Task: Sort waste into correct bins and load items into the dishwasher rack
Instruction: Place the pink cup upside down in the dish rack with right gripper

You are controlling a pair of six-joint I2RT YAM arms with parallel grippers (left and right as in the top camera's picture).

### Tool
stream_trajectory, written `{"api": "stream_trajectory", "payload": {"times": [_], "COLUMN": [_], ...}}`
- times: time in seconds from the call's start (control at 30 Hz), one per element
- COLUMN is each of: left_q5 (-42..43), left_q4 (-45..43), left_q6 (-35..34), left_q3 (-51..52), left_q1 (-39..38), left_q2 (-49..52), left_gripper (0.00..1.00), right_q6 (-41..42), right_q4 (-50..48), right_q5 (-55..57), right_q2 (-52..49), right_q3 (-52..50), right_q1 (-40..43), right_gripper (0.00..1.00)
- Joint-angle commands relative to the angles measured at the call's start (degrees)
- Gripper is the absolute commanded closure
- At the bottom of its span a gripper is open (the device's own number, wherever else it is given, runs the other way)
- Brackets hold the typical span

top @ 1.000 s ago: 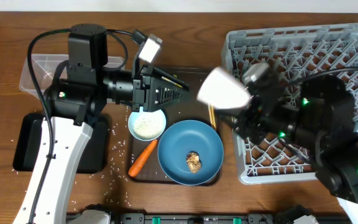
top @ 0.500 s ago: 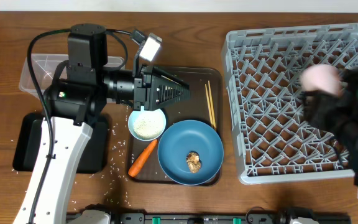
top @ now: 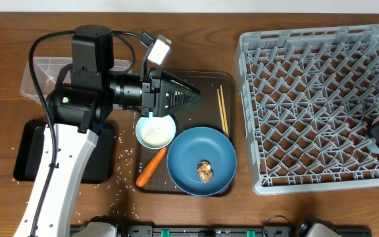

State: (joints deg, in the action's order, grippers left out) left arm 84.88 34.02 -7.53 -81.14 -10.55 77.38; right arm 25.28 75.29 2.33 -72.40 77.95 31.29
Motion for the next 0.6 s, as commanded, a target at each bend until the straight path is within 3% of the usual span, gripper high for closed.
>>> {"api": "stream_trajectory", "payload": {"times": [0.0, 0.57], "left_q5": [-0.1, -0.1], "left_q4": [-0.3, -0.3], "left_q6": [-0.1, -0.1], "left_q3": [-0.6, -0.6], "left_q1": [0.2, 0.2], "left_q2": [-0.5, -0.5], "left_gripper": [0.6, 0.6], "right_q6": [0.0, -4.2], "right_q4": [0.9, 2.1], "right_q5": [-1.9, -4.5], "right_q2": [-3.4, -17.5], "right_q3": [0.6, -0.1], "right_q1": [0.5, 0.5], "right_gripper": [0.43, 0.42]}}
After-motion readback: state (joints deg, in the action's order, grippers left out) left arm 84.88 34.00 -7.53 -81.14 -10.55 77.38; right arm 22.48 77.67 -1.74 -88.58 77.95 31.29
